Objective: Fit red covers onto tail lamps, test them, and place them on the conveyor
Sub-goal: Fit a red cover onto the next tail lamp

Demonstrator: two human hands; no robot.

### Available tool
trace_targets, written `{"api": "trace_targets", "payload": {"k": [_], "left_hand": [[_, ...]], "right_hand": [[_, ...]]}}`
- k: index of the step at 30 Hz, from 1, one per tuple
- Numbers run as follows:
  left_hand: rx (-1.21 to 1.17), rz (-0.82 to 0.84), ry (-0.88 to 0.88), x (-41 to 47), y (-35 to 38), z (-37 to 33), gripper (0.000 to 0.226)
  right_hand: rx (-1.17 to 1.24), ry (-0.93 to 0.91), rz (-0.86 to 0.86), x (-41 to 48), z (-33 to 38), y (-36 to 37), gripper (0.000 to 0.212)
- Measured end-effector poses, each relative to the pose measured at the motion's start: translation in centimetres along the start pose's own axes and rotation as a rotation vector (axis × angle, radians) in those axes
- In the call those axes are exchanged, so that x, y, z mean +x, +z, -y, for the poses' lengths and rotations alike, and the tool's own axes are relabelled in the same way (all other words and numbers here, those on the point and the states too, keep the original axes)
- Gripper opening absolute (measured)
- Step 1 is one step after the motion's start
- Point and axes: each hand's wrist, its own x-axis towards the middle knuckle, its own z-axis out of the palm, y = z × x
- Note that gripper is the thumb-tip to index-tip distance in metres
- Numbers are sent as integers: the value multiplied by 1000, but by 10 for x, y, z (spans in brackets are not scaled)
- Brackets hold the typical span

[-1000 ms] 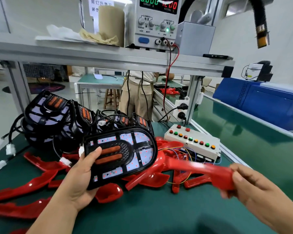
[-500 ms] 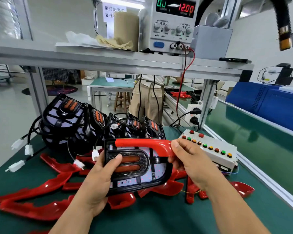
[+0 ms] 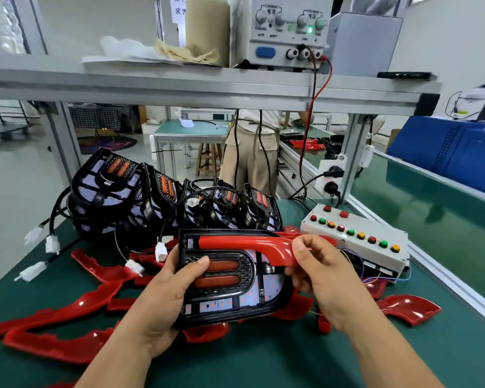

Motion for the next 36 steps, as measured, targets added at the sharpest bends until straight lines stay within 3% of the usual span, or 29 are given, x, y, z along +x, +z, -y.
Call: {"api": "trace_targets", "payload": {"k": [5,10,13,24,29,31,36], "left_hand": [[18,21,-25,-2,1,-2,45],[7,18,-28,-4,5,-4,46],[9,21,-22,-6,7,-5,47],[23,74,-40,-11,9,-7,55],[31,31,-122,-10,12,-8,79],[26,18,-129,-10,13,-9,81],[-6,-21,-101,-11,16,-8,81]], "right_hand": [[-98,-95,-7,-3,0,-2,16],[95,-98,28,-6,4,-2,17],[78,-104,51,-6,4,-1,16],[-342,-195,-50,-5,-8,0,18],[-621,-309,-78,-2,-13,-2,21],[-598,-332,-104,0,-15,0,25],[-292,-248,-151,1,-23,7,8]]}}
